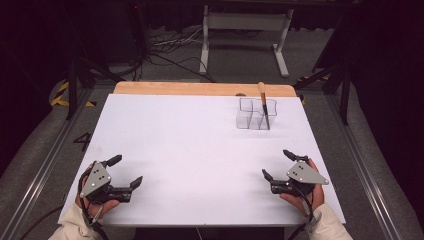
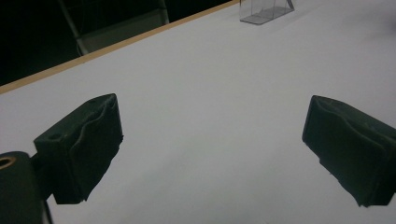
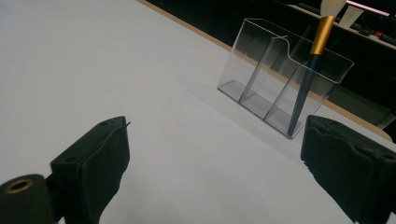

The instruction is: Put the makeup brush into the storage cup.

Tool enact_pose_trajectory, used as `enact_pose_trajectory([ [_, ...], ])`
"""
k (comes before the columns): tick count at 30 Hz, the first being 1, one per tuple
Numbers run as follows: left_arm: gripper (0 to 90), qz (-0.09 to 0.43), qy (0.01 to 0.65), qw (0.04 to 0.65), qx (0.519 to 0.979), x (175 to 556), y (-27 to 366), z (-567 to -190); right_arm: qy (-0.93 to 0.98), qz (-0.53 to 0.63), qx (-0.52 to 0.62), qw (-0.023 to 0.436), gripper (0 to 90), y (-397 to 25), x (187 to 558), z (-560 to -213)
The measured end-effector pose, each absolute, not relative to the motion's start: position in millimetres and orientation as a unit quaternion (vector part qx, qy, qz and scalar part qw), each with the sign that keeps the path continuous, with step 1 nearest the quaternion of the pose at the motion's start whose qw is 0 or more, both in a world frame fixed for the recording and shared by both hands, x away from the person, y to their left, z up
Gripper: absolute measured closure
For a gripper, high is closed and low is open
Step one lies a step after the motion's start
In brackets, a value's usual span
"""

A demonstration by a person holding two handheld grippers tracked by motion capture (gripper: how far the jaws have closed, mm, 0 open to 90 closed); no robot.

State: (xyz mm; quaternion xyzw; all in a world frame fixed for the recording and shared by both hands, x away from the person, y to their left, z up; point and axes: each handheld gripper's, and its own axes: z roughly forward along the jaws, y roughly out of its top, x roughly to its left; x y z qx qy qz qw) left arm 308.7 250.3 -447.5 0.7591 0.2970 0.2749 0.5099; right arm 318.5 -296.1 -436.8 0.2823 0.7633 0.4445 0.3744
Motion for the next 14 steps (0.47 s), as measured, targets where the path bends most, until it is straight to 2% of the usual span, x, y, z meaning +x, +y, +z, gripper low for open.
enact_pose_trajectory([
  [14, 5.9, 0.274, 0.297, 0.513, 0.758, 310.6, 250.1, -446.7, 0.751, 0.448, 0.297, 0.383, 10.4, -302.1, 319.1, -437.4],
])
